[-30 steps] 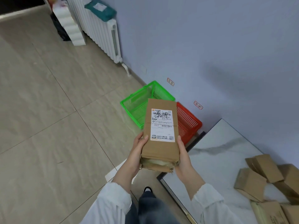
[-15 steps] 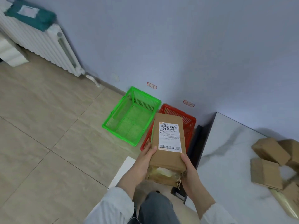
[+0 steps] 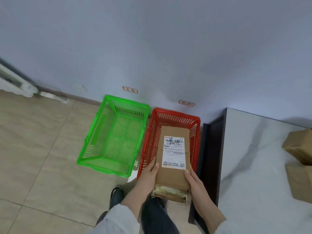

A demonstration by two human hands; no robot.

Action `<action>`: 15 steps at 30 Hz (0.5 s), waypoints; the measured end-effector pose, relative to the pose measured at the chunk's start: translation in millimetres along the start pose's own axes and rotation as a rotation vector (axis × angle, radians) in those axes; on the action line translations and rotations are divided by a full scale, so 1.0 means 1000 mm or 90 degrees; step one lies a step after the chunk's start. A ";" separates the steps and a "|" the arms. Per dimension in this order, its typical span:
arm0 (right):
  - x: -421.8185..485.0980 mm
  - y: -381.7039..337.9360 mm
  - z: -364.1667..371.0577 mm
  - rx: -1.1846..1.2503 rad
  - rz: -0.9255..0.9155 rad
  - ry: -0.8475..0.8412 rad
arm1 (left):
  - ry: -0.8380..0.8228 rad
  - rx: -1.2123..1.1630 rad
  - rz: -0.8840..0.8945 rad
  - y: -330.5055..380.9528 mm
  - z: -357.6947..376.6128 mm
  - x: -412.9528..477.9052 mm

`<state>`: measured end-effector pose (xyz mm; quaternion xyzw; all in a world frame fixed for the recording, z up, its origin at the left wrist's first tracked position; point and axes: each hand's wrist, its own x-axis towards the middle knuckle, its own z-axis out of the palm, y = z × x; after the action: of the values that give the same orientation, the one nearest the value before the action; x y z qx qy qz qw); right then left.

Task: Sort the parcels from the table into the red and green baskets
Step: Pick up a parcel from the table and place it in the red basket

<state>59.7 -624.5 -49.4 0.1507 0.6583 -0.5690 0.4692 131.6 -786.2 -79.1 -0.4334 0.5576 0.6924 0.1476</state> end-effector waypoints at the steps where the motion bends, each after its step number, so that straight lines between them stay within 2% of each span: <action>1: 0.017 0.004 -0.002 0.002 0.006 0.006 | 0.013 0.008 0.002 -0.004 0.003 0.016; 5: 0.106 0.034 -0.008 -0.013 0.005 0.044 | 0.033 0.064 0.018 -0.023 0.008 0.098; 10: 0.251 0.090 -0.012 -0.001 -0.057 0.077 | 0.049 0.097 0.087 -0.078 0.012 0.231; 15: 0.354 0.144 -0.015 -0.043 -0.140 0.084 | 0.102 0.103 0.136 -0.131 0.016 0.318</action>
<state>-23.7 -685.6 -417.0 0.0990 0.7192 -0.5833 0.3643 30.5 -816.3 -406.7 -0.4124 0.6644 0.6201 0.0628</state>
